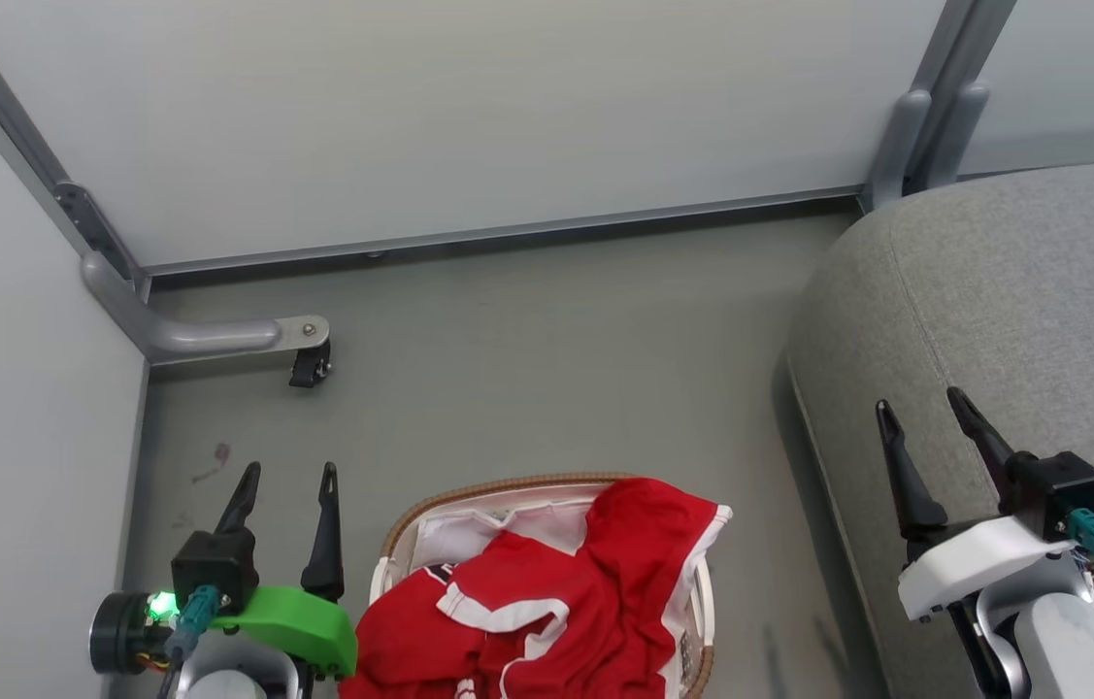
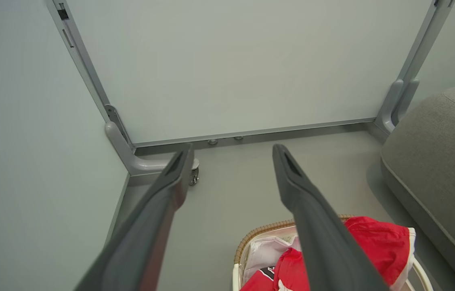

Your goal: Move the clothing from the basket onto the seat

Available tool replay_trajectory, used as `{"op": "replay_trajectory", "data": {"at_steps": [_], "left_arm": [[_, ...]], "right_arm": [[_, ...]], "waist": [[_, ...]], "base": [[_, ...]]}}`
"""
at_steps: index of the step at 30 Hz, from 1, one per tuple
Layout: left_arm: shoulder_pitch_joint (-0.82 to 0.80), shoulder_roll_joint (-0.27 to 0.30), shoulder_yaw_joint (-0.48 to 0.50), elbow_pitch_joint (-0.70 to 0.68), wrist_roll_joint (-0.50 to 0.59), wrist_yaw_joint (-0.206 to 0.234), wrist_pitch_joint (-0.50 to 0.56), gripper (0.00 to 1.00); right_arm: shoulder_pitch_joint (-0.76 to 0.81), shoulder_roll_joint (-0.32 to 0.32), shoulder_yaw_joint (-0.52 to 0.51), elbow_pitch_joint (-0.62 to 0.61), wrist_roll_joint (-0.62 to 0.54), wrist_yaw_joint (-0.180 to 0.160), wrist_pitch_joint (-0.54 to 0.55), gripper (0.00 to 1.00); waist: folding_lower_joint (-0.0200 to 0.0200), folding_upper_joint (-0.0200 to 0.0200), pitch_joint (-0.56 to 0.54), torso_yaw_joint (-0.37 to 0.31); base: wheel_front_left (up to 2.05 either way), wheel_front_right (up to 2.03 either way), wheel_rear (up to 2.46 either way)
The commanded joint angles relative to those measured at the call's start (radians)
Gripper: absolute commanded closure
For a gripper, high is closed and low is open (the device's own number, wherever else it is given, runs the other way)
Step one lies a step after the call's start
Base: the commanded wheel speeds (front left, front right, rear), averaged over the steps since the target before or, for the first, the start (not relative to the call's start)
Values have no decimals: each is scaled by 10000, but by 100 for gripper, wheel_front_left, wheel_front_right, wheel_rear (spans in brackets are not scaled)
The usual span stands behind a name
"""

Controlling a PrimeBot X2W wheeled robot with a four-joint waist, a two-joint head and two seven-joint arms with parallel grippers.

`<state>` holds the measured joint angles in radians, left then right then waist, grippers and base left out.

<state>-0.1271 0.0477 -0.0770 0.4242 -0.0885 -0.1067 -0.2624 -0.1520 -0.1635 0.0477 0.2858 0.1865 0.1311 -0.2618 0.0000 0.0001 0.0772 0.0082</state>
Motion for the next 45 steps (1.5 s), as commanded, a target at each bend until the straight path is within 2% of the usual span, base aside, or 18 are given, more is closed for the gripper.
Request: {"op": "replay_trajectory", "data": {"at_steps": [1,6,15,27,35,45], "left_arm": [[-237,55,-50,-11,-87,-68,-37,0],[-671,53,-341,48,-239,-122,-37,0],[-2080,56,-1331,404,-738,-232,-25,0],[-3503,60,-2382,1419,-740,-256,-25,0],[-4228,170,-3368,2700,-996,-259,-25,0],[-5154,152,-4733,5377,-1557,-260,-25,0]], "right_arm": [[-190,-21,-1,-101,45,-6,-46,0],[-621,42,90,-423,139,-6,-44,0],[-1927,222,238,-1230,338,-6,-36,0],[-3183,489,650,-1844,356,-6,-36,0],[-3472,769,801,-1981,337,-6,-36,0],[-3688,1000,1018,-2104,376,-6,-36,0]], "waist": [[0,-1,328,-153],[0,-1,1059,-422],[0,-1,3009,-1146],[0,-1,4939,-2044],[0,-1,5627,-2518],[0,-1,6148,-2921]], "base": [[0,0,0],[0,0,0],[0,0,0],[0,0,0],[0,0,0],[0,0,0]]}}
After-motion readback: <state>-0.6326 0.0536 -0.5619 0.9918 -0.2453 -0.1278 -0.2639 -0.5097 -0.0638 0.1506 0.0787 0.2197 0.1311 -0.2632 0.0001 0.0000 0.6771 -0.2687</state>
